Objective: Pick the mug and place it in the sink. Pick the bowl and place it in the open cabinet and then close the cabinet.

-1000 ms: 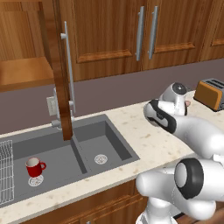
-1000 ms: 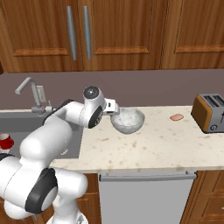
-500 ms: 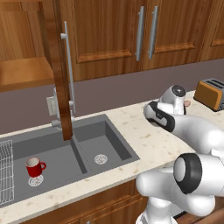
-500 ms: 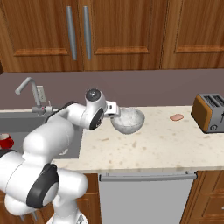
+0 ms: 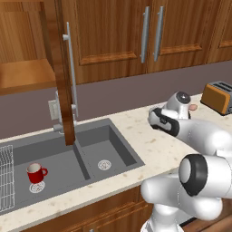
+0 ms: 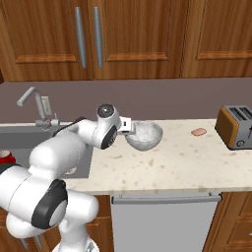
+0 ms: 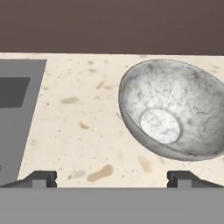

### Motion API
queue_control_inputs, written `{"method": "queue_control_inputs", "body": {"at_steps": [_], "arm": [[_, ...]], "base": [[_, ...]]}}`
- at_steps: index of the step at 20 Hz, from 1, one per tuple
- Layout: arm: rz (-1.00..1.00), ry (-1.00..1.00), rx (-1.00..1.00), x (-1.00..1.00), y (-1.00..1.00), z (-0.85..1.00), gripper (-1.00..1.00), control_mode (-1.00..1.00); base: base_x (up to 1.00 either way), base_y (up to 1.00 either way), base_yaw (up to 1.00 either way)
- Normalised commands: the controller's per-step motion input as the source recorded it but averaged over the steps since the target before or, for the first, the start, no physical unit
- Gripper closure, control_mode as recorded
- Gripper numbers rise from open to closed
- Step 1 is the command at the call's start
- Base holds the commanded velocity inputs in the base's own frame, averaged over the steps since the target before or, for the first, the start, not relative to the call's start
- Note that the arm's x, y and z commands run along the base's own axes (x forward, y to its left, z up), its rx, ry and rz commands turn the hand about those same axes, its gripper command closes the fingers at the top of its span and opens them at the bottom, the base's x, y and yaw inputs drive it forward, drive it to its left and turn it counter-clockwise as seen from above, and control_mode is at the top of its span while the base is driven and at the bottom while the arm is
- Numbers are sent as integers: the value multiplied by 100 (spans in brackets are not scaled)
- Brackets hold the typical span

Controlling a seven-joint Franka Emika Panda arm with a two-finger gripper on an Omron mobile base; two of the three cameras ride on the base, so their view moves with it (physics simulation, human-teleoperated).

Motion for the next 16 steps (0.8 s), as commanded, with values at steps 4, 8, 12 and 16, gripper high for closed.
{"method": "queue_control_inputs", "body": {"at_steps": [4, 8, 12, 16], "arm": [[0, 0, 0, 25, -3, -17, -100, -100], [0, 0, 0, 35, -19, -6, -100, -100], [0, 0, 0, 33, -20, -4, -100, -100], [0, 0, 0, 19, -7, -13, -100, -100]], "base": [[0, 0, 0], [0, 0, 0], [0, 0, 0], [0, 0, 0]]}}
